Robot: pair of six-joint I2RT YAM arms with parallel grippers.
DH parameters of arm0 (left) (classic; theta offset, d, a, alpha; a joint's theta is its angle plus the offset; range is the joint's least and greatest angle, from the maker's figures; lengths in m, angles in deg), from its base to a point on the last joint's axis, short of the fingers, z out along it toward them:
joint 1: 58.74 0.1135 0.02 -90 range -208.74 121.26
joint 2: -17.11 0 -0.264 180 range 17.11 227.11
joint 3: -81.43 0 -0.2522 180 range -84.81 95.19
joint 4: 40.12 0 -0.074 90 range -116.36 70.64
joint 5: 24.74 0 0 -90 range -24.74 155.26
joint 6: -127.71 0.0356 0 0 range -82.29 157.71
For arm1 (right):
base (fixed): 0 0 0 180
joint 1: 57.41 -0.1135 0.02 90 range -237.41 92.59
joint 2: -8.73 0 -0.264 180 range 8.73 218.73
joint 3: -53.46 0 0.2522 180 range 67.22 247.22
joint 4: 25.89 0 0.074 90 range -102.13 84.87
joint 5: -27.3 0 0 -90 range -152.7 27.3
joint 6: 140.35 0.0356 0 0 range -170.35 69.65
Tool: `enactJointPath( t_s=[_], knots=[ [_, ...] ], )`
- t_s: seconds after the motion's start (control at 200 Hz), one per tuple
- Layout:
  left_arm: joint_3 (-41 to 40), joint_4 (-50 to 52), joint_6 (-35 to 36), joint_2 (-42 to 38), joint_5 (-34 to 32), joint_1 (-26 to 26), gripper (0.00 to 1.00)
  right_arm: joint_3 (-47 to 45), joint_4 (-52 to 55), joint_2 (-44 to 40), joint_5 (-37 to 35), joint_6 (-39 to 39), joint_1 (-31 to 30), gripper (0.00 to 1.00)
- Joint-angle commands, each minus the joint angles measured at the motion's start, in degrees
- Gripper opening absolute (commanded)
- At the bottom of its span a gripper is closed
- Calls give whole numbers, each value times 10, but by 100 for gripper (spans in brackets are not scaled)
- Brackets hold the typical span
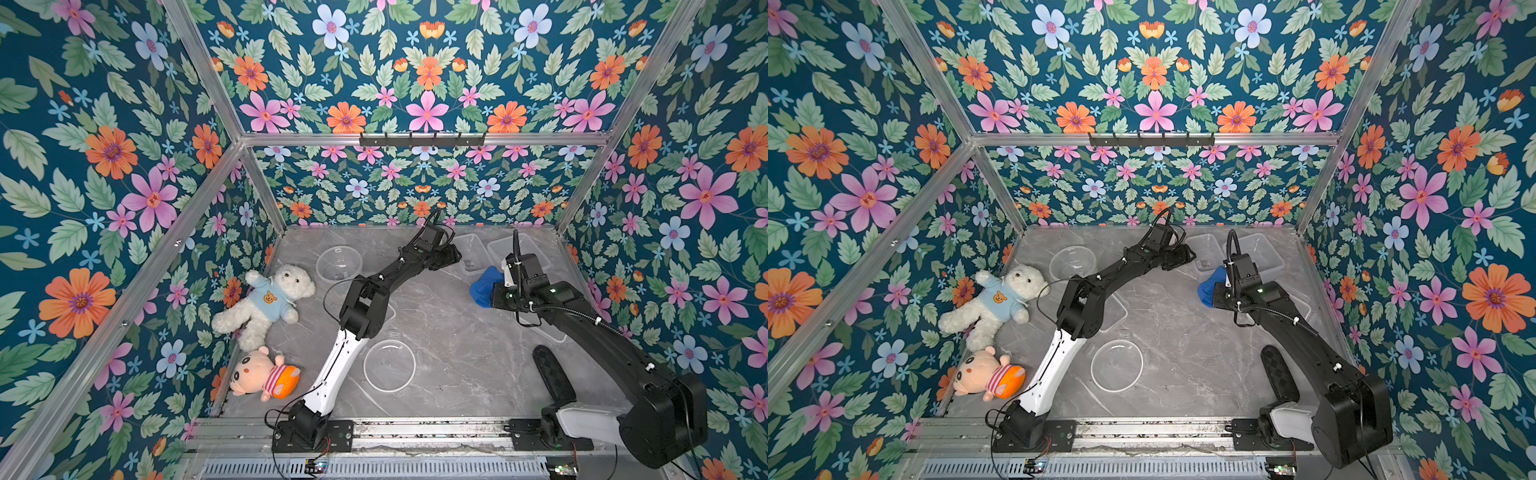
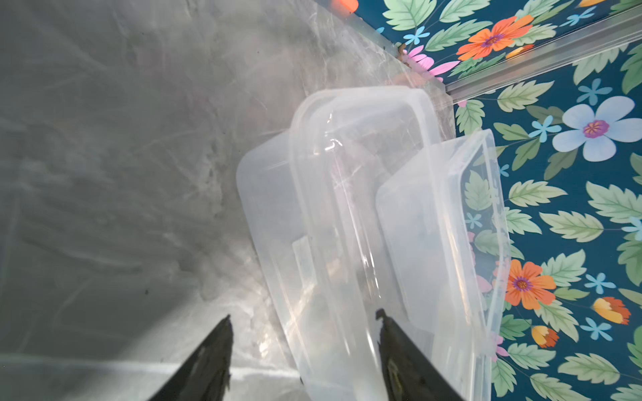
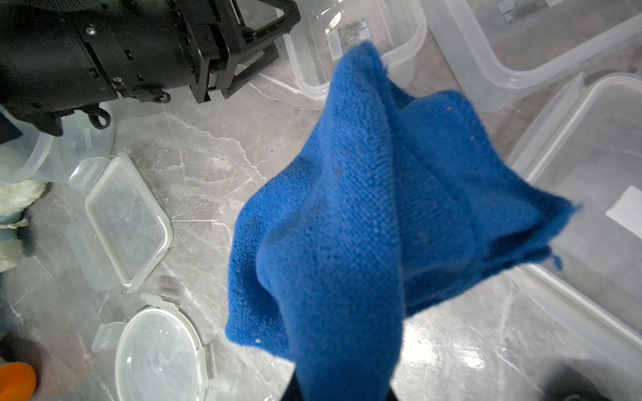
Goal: Wipe the insides of the lunch boxes
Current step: Pick up the cleaning item at the center of the board, then pick up the lunch box from the center of the board.
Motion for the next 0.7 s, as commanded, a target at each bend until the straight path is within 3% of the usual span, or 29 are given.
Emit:
enactJointPath(
  t_s=[0.0, 0.23, 0.43, 0.575, 0.695],
  knots=[
    [9, 24, 3, 3, -17, -2, 56, -13, 11, -15, -7, -2, 7, 0],
    [-28, 76, 31, -40, -61, -2, 32, -34, 16, -33, -6, -9, 31, 0],
    [-37, 105, 36, -66, -75, -2, 22, -48, 8, -43, 1, -7, 31, 0],
    [-34, 129, 49, -77, -89, -4, 7, -66, 6, -60, -1, -7, 32, 0],
    [-35, 155, 59, -91, -93, -5, 5, -77, 9, -77, -1, -8, 34, 0]
  ],
)
